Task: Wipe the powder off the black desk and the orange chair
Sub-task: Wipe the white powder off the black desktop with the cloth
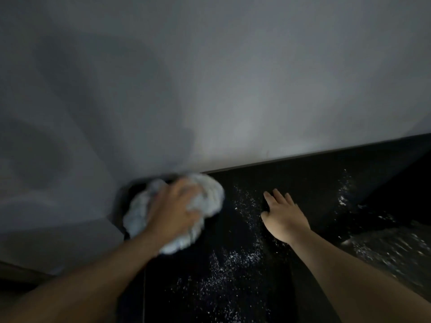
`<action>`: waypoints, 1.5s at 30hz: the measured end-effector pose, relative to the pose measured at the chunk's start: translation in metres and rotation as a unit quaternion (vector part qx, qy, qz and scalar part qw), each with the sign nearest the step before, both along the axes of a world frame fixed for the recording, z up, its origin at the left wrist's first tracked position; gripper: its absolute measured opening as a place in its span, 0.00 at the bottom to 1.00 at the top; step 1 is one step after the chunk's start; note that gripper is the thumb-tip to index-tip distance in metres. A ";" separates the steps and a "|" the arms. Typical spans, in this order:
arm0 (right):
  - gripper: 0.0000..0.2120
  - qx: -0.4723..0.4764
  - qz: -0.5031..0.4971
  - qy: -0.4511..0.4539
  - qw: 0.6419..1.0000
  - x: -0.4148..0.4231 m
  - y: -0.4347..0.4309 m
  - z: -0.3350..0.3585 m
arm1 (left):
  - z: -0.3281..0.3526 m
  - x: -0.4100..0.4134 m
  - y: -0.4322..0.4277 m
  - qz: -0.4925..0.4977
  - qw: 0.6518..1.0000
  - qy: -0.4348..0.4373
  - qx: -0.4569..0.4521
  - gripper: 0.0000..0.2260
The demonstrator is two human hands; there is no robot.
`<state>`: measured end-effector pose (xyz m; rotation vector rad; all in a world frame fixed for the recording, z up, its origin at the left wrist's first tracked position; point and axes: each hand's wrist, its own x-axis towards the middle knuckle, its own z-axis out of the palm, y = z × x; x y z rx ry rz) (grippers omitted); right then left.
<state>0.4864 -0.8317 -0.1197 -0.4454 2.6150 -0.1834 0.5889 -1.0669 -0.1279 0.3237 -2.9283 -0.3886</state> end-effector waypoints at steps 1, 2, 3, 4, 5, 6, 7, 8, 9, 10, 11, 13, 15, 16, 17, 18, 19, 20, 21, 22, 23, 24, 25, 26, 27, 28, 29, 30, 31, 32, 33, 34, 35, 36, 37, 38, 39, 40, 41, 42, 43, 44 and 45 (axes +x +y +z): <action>0.28 0.003 0.003 0.002 1.000 0.000 0.000 -0.001 | 0.004 -0.012 -0.014 0.101 0.994 -0.026 0.027 0.24; 0.28 0.006 0.006 0.001 1.000 -0.001 0.001 -0.001 | 0.008 -0.022 -0.021 0.165 0.983 -0.052 0.055 0.25; 0.28 0.008 0.008 -0.005 1.000 -0.002 0.001 -0.001 | 0.005 -0.028 -0.018 0.186 0.979 -0.075 0.043 0.25; 0.28 0.008 0.008 -0.014 1.000 -0.004 0.001 0.000 | 0.005 -0.029 -0.004 0.169 0.981 -0.098 0.017 0.26; 0.28 0.006 0.007 -0.023 1.000 -0.006 0.001 0.001 | 0.004 -0.027 0.016 0.141 0.983 -0.117 0.006 0.25; 0.28 0.002 0.004 -0.032 0.999 -0.007 0.001 0.004 | 0.005 -0.022 0.039 0.096 0.990 -0.107 0.005 0.25; 0.28 -0.002 0.001 -0.040 0.999 -0.009 0.002 0.004 | 0.007 -0.014 0.060 0.036 0.998 -0.055 0.002 0.22; 0.28 -0.003 0.004 -0.049 0.999 -0.010 0.002 0.004 | 0.007 -0.007 0.075 -0.045 0.999 0.010 -0.010 0.19; 0.29 -0.005 0.010 -0.053 0.999 -0.011 0.003 0.004 | 0.010 -0.001 0.084 -0.124 0.991 0.043 -0.003 0.17; 0.29 0.000 0.020 -0.054 0.998 -0.011 0.003 0.003 | 0.013 -0.003 0.082 -0.169 0.984 0.024 0.044 0.17; 0.29 -0.002 0.023 -0.050 0.998 -0.012 0.004 0.002 | 0.017 -0.010 0.072 -0.170 0.982 -0.002 0.084 0.18; 0.29 -0.013 0.007 -0.053 0.998 -0.012 0.005 0.003 | 0.013 -0.036 0.043 -0.079 0.995 -0.005 0.058 0.21; 0.28 -0.018 0.005 -0.051 0.998 -0.011 0.005 0.004 | 0.013 -0.058 0.016 0.019 0.999 -0.043 -0.013 0.23; 0.28 -0.019 0.007 -0.051 0.998 -0.010 0.005 0.004 | 0.011 -0.065 0.012 0.042 0.995 -0.082 -0.028 0.24; 0.28 -0.022 0.007 -0.052 0.998 -0.011 0.005 0.002 | 0.008 -0.067 0.014 0.056 0.990 -0.119 -0.043 0.24; 0.28 -0.023 0.007 -0.054 0.998 -0.011 0.005 0.002 | 0.004 -0.069 0.020 0.061 0.987 -0.138 -0.057 0.24; 0.28 -0.024 0.007 -0.056 0.998 -0.012 0.005 0.002 | 0.005 -0.068 0.029 0.048 0.987 -0.143 -0.063 0.23; 0.28 -0.027 0.006 -0.060 0.998 -0.014 0.006 0.002 | 0.005 -0.064 0.039 0.015 0.988 -0.143 -0.063 0.22; 0.28 -0.033 0.002 -0.065 0.997 -0.014 0.006 0.003 | 0.004 -0.060 0.046 -0.044 0.988 -0.140 -0.054 0.22; 0.28 -0.037 -0.001 -0.071 0.997 -0.015 0.007 0.005 | 0.008 -0.058 0.051 -0.116 0.982 -0.149 -0.030 0.21; 0.29 -0.043 -0.002 -0.074 0.996 -0.016 0.007 0.006 | 0.016 -0.060 0.052 -0.175 0.972 -0.159 -0.001 0.21; 0.30 -0.048 -0.003 -0.077 0.996 -0.016 0.008 0.007 | 0.023 -0.067 0.050 -0.197 0.968 -0.156 0.014 0.21; 0.30 -0.052 -0.005 -0.080 0.995 -0.017 0.008 0.007 | 0.028 -0.076 0.046 -0.185 0.973 -0.134 0.015 0.21; 0.31 -0.051 -0.007 -0.082 0.995 -0.016 0.008 0.007 | 0.028 -0.088 0.042 -0.145 0.982 -0.118 0.014 0.22; 0.31 -0.051 -0.009 -0.083 0.995 -0.015 0.007 0.007 | 0.029 -0.099 0.040 -0.097 0.988 -0.115 0.022 0.23; 0.32 -0.052 -0.010 -0.082 0.995 -0.015 0.007 0.007 | 0.030 -0.107 0.041 -0.054 0.989 -0.137 0.031 0.24; 0.32 -0.054 -0.010 -0.082 0.995 -0.015 0.007 0.007 | 0.029 -0.112 0.048 -0.029 0.986 -0.165 0.020 0.25; 0.32 -0.056 -0.009 -0.082 0.995 -0.014 0.007 0.008 | 0.026 -0.115 0.056 -0.019 0.982 -0.185 -0.011 0.24; 0.32 -0.061 -0.009 -0.080 0.995 -0.015 0.008 0.008 | 0.022 -0.117 0.065 -0.022 0.979 -0.197 -0.044 0.23; 0.32 -0.067 -0.011 -0.077 0.995 -0.015 0.009 0.008 | 0.017 -0.116 0.071 -0.039 0.978 -0.199 -0.047 0.22; 0.32 -0.071 -0.013 -0.076 0.994 -0.016 0.010 0.005 | 0.013 -0.111 0.073 -0.083 0.973 -0.213 -0.016 0.21; 0.32 -0.076 -0.014 -0.075 0.994 -0.016 0.011 0.004 | 0.014 -0.102 0.075 -0.169 0.949 -0.259 0.064 0.22; 0.32 -0.082 -0.013 -0.073 0.994 -0.016 0.012 0.002 | 0.011 -0.096 0.082 -0.248 0.901 -0.316 0.164 0.26; 0.31 -0.087 -0.009 -0.068 0.994 -0.016 0.011 0.001 | 0.008 -0.091 0.086 -0.293 0.865 -0.346 0.213 0.28; 0.29 -0.093 -0.007 -0.065 0.994 -0.017 0.011 0.000 | 0.017 -0.083 0.088 -0.299 0.861 -0.366 0.189 0.24; 0.28 -0.106 -0.018 -0.072 0.992 -0.017 0.012 0.002 | 0.023 -0.084 0.086 -0.259 0.880 -0.360 0.171 0.18; 0.27 -0.129 -0.038 -0.083 0.987 -0.018 0.014 0.004 | 0.031 -0.088 0.083 -0.223 0.917 -0.299 0.144 0.13; 0.27 -0.160 -0.061 -0.088 0.981 -0.018 0.017 0.007 | 0.041 -0.092 0.081 -0.209 0.934 -0.239 0.163 0.12; 0.27 -0.191 -0.082 -0.082 0.975 -0.018 0.022 0.009 | 0.048 -0.096 0.079 -0.195 0.943 -0.181 0.198 0.12; 0.27 -0.217 -0.107 -0.068 0.968 -0.017 0.029 0.013 | 0.049 -0.103 0.076 -0.173 0.954 -0.128 0.211 0.14; 0.26 -0.222 -0.125 -0.043 0.966 -0.015 0.036 0.015 | 0.049 -0.110 0.075 -0.143 0.969 -0.107 0.170 0.19; 0.26 -0.205 -0.135 -0.008 0.969 -0.013 0.042 0.016 | 0.041 -0.116 0.077 -0.105 0.979 -0.130 0.112 0.23; 0.25 -0.179 -0.139 0.021 0.974 -0.010 0.049 0.016 | 0.032 -0.118 0.083 -0.083 0.982 -0.160 0.054 0.25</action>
